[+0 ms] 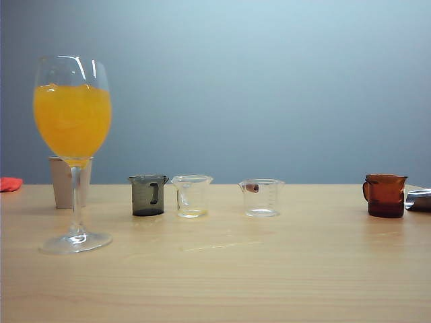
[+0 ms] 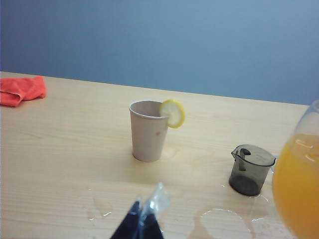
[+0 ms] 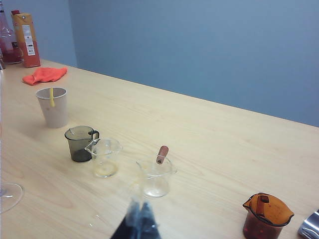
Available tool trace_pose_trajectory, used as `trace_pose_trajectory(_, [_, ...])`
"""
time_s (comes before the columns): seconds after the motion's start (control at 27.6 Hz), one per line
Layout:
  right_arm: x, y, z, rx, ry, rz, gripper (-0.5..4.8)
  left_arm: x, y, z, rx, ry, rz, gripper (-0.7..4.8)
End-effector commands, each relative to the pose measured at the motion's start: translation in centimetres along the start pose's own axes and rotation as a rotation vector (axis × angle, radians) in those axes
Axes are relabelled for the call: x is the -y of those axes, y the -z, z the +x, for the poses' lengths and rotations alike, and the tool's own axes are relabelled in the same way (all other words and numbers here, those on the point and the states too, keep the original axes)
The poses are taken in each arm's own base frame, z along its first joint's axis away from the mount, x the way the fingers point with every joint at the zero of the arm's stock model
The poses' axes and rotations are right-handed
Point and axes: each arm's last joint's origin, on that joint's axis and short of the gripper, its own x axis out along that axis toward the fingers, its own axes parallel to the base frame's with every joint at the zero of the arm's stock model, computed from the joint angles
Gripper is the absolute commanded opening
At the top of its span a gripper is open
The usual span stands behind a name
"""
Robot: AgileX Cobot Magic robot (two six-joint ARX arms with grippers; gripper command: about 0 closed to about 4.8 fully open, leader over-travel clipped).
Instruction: Pick up the third measuring cup from the left, pour the pineapple juice inside into the goblet, and finally put the measuring cup back in its original place.
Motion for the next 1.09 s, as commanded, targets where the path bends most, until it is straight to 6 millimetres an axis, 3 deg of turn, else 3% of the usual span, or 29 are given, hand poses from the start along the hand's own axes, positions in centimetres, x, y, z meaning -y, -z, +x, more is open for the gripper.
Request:
trace_pose_trajectory(0.04, [0.0,-0.2,-0.1,0.018,0.001,0.004,-0.01,0.0,-0.2,0.0,0.013,0.005,0.004,-0.01])
trace_pose_trajectory(0.54, [0.0,0.3,0.0,0.051,0.01,0.005,-0.01,0.0,-0.2,0.0,0.013,0.006,0.004,-0.01])
trace_pose_trajectory(0.73, [1.2,3.7,-0.5,0.084,0.206,0.002,-0.01,0.0,-0.2,0.0,0.013,0.006,0.004,-0.01])
trace_pose_trajectory(1.09, [2.5,6.7,-0.6,0.078,0.221,-0.014,-0.01,0.0,-0.2,0.0,0.013,0.006,0.004,-0.01])
